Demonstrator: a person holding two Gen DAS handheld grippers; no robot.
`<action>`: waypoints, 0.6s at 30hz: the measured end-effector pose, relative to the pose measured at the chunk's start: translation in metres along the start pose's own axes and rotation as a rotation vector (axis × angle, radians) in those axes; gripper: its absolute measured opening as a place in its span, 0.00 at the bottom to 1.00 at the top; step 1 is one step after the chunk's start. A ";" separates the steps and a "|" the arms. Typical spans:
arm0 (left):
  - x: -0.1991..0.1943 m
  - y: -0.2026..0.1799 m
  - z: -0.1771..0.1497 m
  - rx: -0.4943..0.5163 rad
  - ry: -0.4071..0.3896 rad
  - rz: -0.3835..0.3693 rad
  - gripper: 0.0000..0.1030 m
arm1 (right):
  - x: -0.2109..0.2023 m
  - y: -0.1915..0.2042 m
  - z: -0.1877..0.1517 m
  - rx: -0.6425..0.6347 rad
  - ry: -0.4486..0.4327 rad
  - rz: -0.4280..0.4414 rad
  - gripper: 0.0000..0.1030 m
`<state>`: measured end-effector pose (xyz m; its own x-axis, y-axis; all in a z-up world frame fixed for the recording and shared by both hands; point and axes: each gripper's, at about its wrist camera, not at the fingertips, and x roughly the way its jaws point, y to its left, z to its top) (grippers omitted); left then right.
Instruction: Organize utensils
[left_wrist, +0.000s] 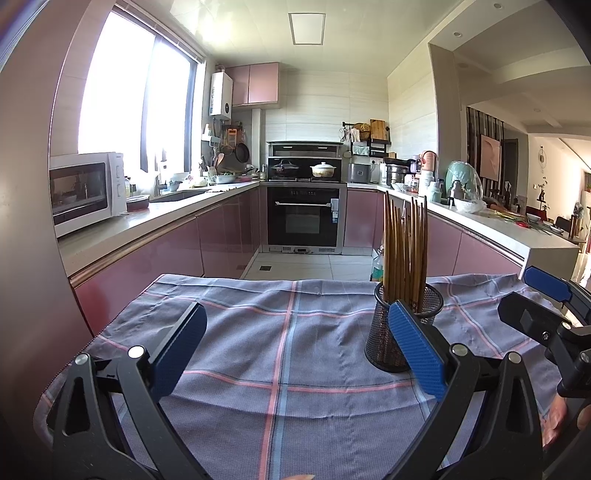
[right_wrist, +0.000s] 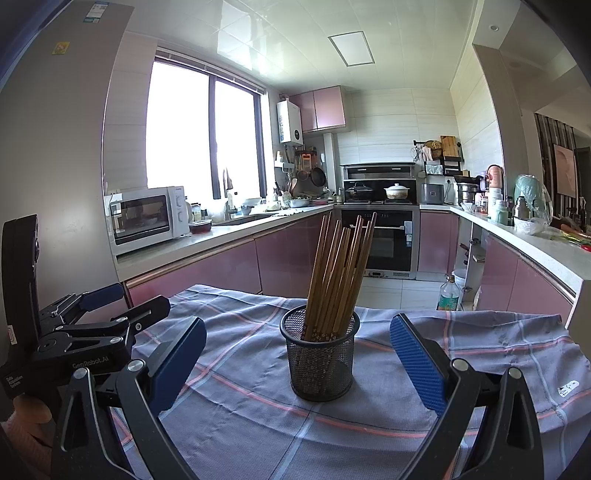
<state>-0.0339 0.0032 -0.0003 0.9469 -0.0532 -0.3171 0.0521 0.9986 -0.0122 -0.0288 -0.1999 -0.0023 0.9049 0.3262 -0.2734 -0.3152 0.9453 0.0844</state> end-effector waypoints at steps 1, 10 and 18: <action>0.000 0.000 0.000 -0.001 0.000 -0.001 0.94 | 0.000 0.000 0.000 0.001 0.000 0.001 0.93; 0.000 -0.001 -0.001 -0.001 0.003 -0.006 0.94 | 0.002 -0.001 -0.001 0.002 0.004 0.001 0.93; 0.000 -0.002 -0.002 0.001 0.006 -0.007 0.94 | 0.003 -0.001 -0.002 0.003 0.008 0.002 0.93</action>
<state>-0.0348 0.0014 -0.0025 0.9446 -0.0602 -0.3226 0.0590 0.9982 -0.0135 -0.0263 -0.2002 -0.0048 0.9018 0.3282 -0.2811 -0.3164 0.9446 0.0877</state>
